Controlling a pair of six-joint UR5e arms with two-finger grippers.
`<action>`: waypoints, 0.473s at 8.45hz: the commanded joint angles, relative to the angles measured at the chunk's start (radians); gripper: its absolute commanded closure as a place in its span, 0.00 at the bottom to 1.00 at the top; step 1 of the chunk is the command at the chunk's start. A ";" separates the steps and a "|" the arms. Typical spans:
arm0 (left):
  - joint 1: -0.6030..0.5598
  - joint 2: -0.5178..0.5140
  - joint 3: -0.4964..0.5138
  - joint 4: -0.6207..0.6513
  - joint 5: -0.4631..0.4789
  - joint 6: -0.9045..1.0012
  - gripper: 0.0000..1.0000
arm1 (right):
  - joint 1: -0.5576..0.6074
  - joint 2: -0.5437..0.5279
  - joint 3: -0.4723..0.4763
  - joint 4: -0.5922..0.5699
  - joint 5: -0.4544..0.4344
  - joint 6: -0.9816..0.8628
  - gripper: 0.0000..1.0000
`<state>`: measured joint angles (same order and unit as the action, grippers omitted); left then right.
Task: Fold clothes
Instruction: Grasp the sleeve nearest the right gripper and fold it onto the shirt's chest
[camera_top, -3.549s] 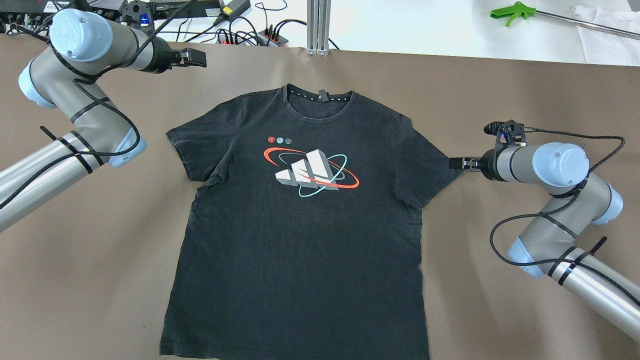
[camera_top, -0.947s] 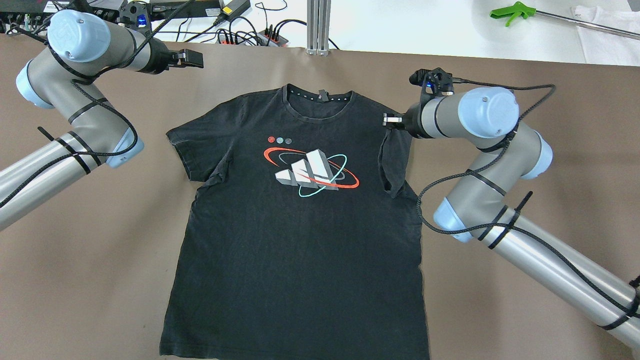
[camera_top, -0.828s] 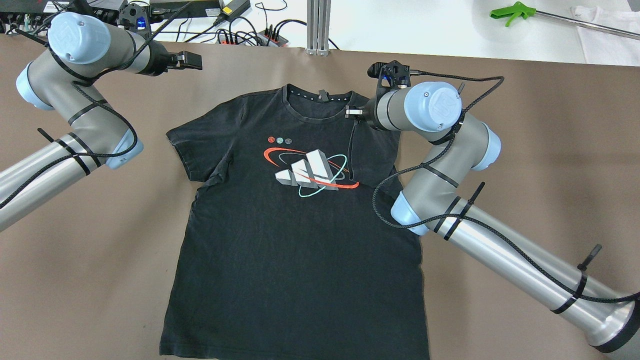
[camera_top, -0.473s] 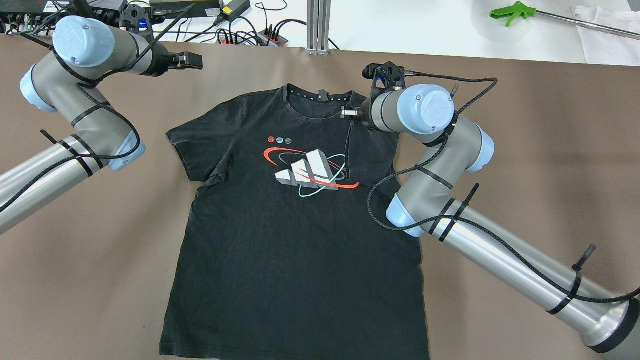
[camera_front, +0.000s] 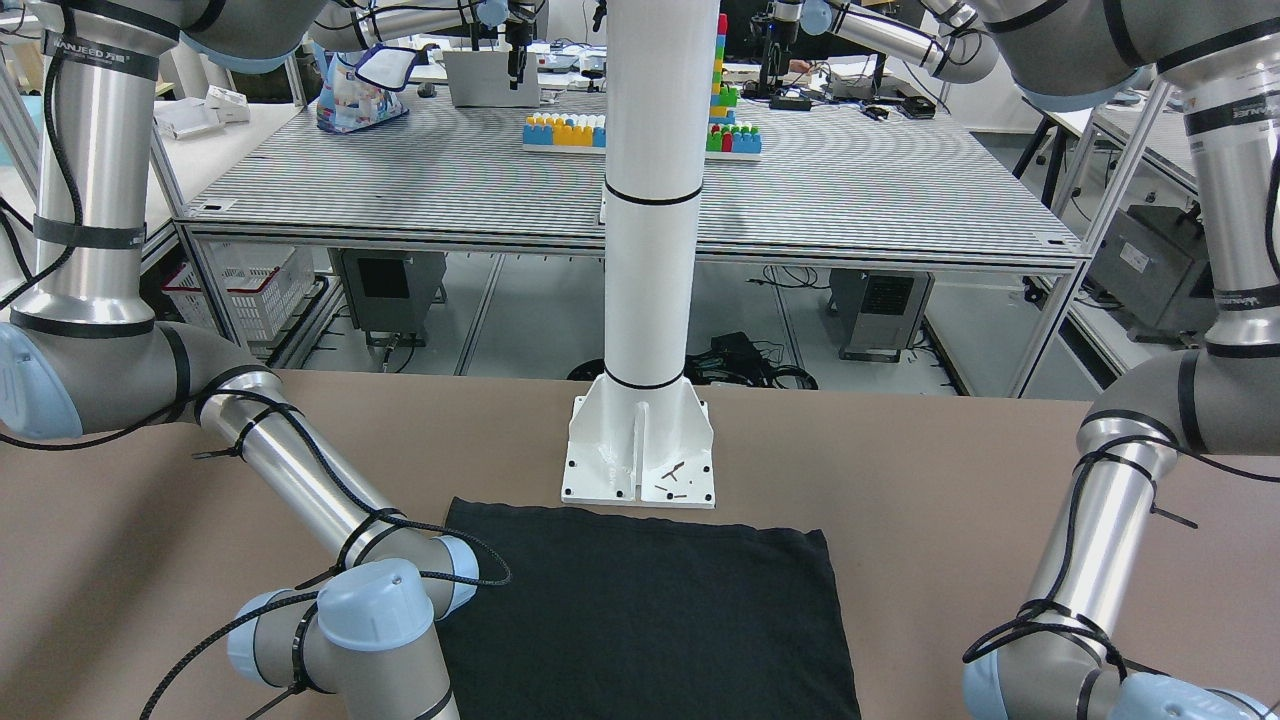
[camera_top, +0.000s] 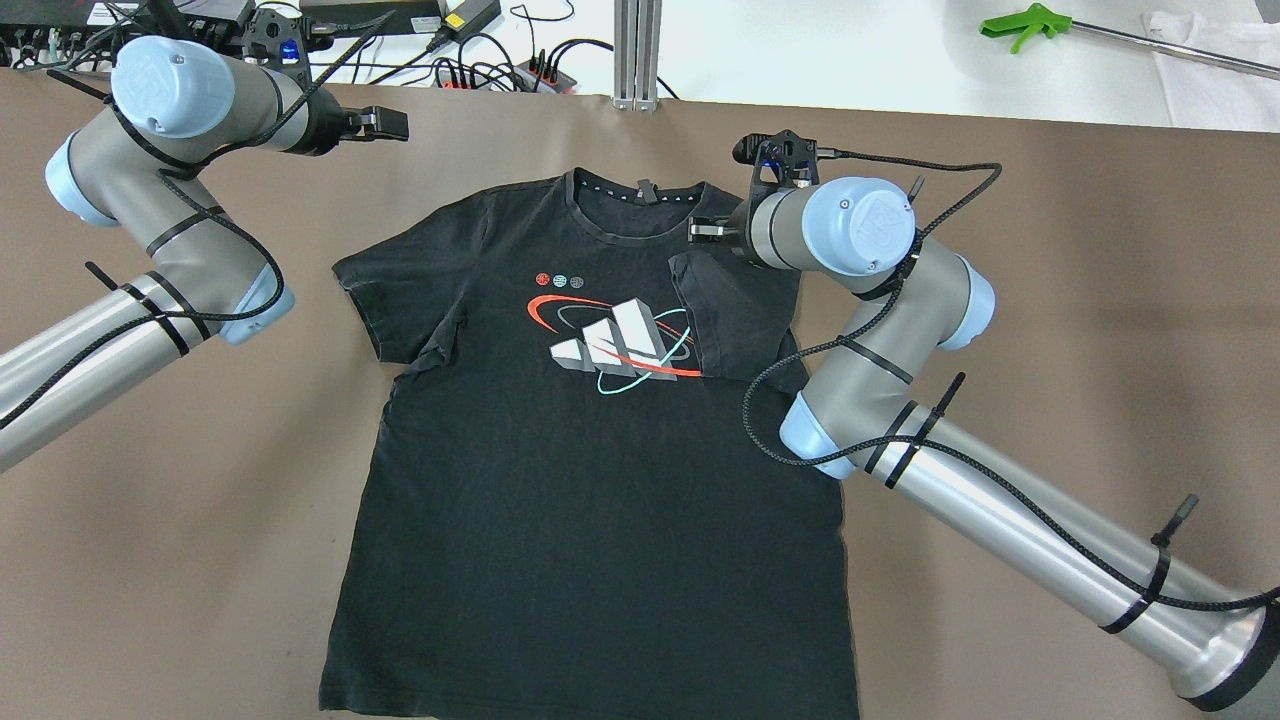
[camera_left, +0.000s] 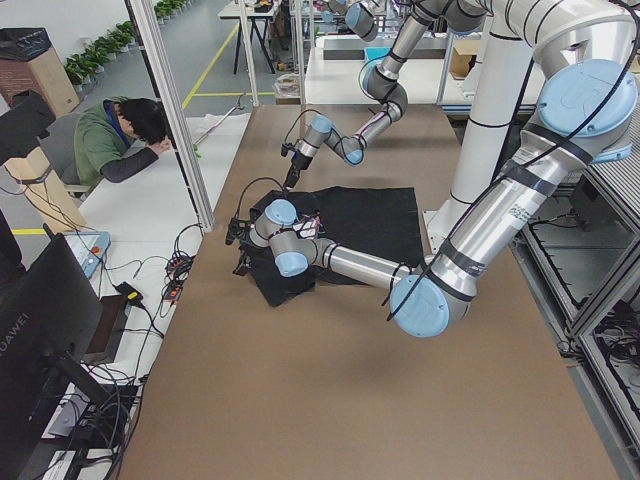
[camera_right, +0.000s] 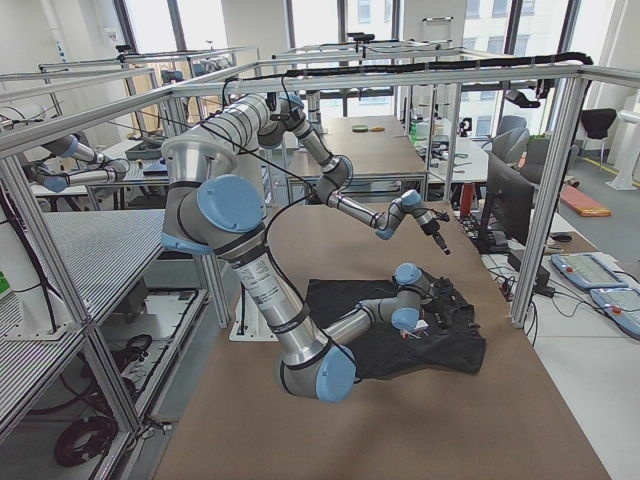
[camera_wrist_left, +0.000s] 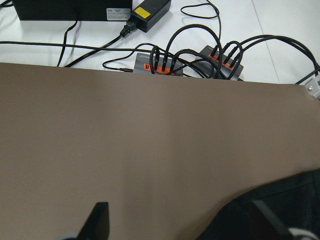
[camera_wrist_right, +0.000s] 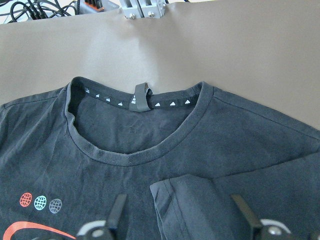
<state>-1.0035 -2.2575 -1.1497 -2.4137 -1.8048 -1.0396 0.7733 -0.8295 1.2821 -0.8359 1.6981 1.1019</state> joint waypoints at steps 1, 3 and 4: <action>0.006 0.013 -0.008 -0.007 -0.005 0.022 0.00 | 0.015 -0.025 0.012 0.003 0.043 0.018 0.06; 0.025 0.044 -0.016 -0.007 -0.011 0.108 0.00 | 0.070 -0.097 0.083 0.001 0.128 0.021 0.06; 0.055 0.083 -0.033 -0.007 -0.007 0.151 0.00 | 0.105 -0.136 0.117 0.000 0.177 0.019 0.06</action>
<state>-0.9845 -2.2270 -1.1629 -2.4199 -1.8135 -0.9676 0.8212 -0.8980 1.3381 -0.8338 1.7903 1.1204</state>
